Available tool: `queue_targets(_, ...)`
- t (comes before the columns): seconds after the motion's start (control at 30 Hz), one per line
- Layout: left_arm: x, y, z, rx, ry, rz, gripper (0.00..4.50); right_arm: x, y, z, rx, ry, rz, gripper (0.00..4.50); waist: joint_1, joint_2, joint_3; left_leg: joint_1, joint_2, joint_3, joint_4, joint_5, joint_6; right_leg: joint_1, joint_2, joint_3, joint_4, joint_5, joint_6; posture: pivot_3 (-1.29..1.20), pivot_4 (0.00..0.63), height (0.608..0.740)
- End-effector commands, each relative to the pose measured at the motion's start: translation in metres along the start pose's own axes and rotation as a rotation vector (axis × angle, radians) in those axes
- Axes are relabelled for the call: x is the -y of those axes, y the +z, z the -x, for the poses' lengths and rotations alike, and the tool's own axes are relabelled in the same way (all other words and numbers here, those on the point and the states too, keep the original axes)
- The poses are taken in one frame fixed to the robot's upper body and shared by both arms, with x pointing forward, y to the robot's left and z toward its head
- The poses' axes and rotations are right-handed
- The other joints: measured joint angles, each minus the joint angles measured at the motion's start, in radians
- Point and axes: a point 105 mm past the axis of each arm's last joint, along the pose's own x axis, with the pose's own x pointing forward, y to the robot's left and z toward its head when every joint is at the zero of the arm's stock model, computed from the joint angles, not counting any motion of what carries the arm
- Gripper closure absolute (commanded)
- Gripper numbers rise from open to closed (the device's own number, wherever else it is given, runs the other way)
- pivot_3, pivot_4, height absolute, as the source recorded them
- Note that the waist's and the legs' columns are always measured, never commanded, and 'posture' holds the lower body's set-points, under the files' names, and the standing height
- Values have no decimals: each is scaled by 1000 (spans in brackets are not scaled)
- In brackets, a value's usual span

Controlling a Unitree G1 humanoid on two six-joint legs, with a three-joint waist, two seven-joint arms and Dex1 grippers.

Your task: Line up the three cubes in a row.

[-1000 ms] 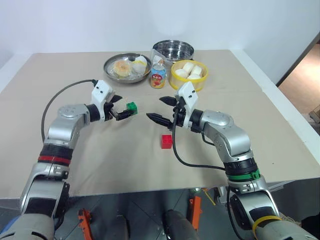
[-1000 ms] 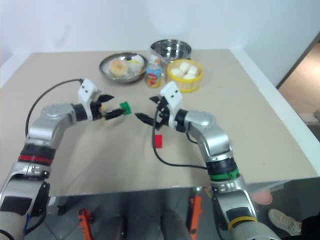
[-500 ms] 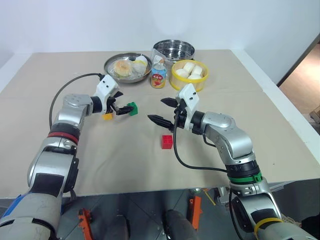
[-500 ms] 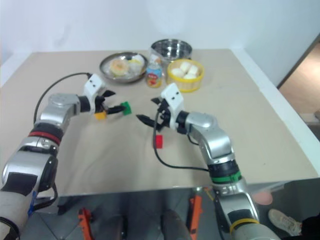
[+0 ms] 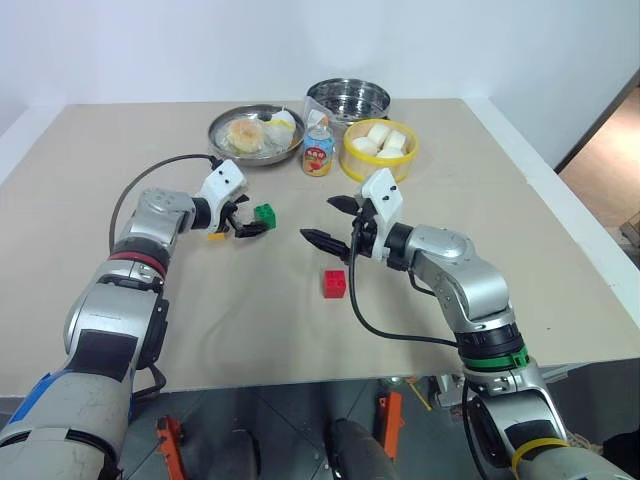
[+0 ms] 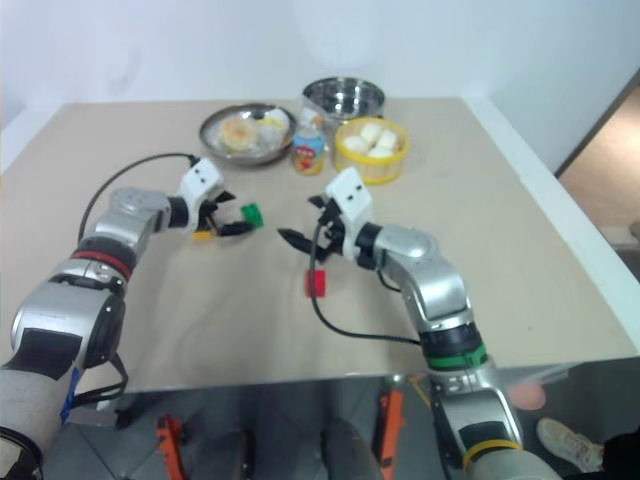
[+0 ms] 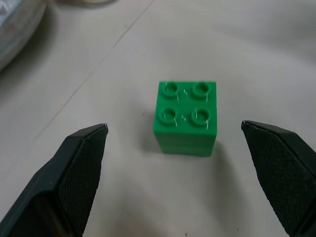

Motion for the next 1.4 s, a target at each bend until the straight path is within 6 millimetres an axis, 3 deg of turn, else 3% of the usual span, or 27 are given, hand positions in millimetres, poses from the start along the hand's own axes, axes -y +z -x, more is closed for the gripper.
queue_targets(0.03, -7, 21, 2, 41, 15, -25, 0, -1, 17, 3, 49, -4, 46, 67, 0, 0, 0, -1, 0, -1, 0, 0, 0, 0, 0, -1, 0, 0, 0, 0, 150, 734)
queue_targets(0.17, -5, 21, -1, 39, 12, -24, 972, 1, 17, 3, 45, -8, 52, 0, 0, 0, 0, -1, 0, -2, 0, 0, 0, 0, 0, -2, 0, 0, -1, 0, 150, 734)
queue_targets(0.23, -4, 21, -2, 37, 15, -24, 1959, 1, 17, 3, 43, -11, 54, 0, 0, 0, 0, -1, 0, -2, 0, 0, 0, 0, 0, -2, 0, 0, -1, 0, 150, 734)
queue_targets(0.37, -3, 23, -5, 36, 17, -27, 3192, 3, 17, 5, 41, -19, 55, 0, 0, 0, 0, -1, 0, -3, 0, 0, 0, 0, 0, -3, 0, 0, -1, 0, 150, 734)
queue_targets(0.8, 7, 41, -8, 99, -65, -72, 3247, 4, 15, 9, 31, -24, 63, 0, 0, 0, 0, -1, 0, -3, 0, 0, 0, 0, 0, -3, 0, 1, -3, 0, 150, 734)
queue_targets(1.07, 46, 32, 16, 142, -376, -170, 3247, -19, 10, 30, -16, 141, 60, 0, -2, 0, 0, -1, 0, -4, 0, 0, 0, 0, -1, -4, 1, 1, -4, 0, 150, 734)
queue_targets(1.27, 92, 21, 48, 152, -486, -184, 3247, -35, 2, 49, -56, 249, 60, 0, -3, 1, 1, -1, 1, -4, 0, 0, 0, -1, -1, -4, 6, -1, -6, 0, 150, 734)
queue_targets(1.4, 114, 14, 57, 152, -495, -158, 3247, -44, -3, 59, -67, 325, 60, 0, 2, 1, 1, 1, 0, -4, 3, 1, 0, 1, -1, -4, 7, -3, -3, 0, 150, 734)
